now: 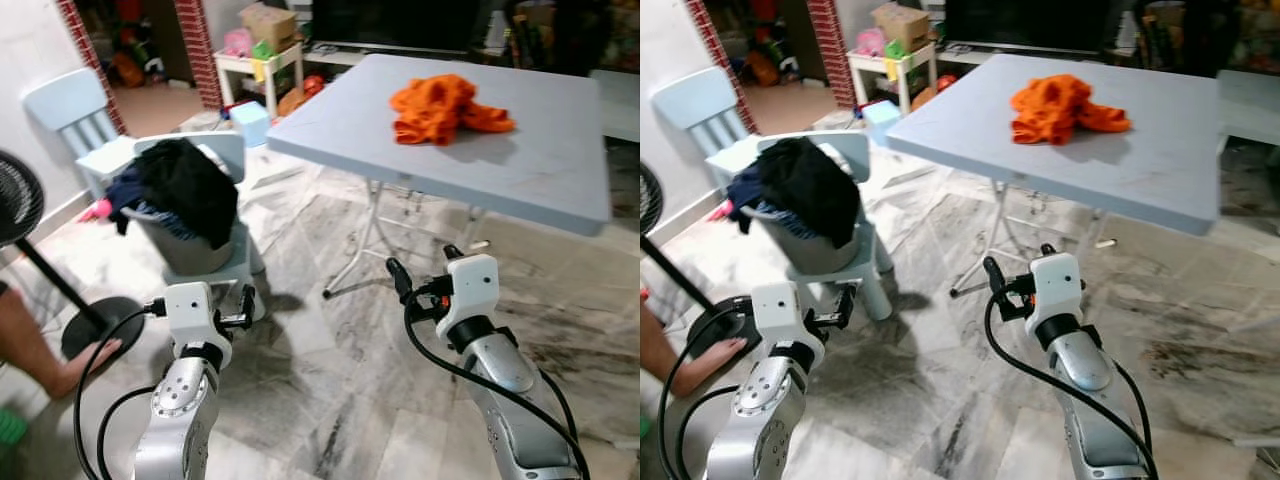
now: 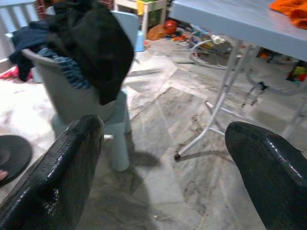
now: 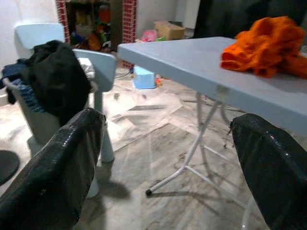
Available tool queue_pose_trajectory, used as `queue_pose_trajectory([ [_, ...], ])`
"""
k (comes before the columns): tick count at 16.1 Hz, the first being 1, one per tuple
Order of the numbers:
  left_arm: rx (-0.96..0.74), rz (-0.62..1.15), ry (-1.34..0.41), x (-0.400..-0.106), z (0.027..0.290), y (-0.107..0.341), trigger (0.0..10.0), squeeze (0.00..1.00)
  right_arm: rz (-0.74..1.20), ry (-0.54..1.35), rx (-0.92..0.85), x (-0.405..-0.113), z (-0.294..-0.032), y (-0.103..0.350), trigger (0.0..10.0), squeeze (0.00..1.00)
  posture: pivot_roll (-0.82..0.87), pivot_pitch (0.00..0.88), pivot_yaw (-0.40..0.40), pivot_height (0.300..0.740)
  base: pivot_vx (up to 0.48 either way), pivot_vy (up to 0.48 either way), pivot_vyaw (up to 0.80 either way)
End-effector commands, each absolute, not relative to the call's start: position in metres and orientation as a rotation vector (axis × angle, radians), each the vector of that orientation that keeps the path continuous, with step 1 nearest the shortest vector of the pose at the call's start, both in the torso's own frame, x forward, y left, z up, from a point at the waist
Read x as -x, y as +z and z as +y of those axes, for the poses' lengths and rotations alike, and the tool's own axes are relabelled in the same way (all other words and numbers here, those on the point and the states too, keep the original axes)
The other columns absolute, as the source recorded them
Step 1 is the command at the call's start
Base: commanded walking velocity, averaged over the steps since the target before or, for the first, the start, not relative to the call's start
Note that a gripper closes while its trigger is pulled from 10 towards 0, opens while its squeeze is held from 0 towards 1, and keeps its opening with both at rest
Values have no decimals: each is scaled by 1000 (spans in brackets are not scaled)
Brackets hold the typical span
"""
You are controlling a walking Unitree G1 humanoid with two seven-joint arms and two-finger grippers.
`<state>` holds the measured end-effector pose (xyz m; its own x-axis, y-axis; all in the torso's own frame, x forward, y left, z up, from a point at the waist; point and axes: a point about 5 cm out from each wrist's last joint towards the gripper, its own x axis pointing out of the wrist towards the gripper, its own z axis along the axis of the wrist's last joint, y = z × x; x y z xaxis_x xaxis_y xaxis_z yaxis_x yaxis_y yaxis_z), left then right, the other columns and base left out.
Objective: Hang hanger
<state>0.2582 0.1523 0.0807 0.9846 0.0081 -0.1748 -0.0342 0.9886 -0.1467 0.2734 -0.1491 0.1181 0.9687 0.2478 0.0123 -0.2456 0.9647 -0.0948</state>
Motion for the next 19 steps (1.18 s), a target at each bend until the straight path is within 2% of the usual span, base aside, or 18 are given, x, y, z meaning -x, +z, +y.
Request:
queue_pose_trajectory([
  [1,142,173,27,-259,155,83,10000,0,-22,252,88,-275,-147,118,10000,0,-102,0,26,740,0,334,0],
  [14,128,162,22,-264,152,84,10000,0,-21,245,115,-278,-149,117,10000,0,-106,0,23,740,0,466,0],
  [16,137,128,14,-260,153,92,10000,0,-15,191,101,-276,-159,114,10000,0,-107,0,22,740,0,403,0],
  [19,129,77,-55,-248,150,102,10000,0,20,89,-6,-278,-177,112,10000,0,-103,0,22,740,0,0,0],
])
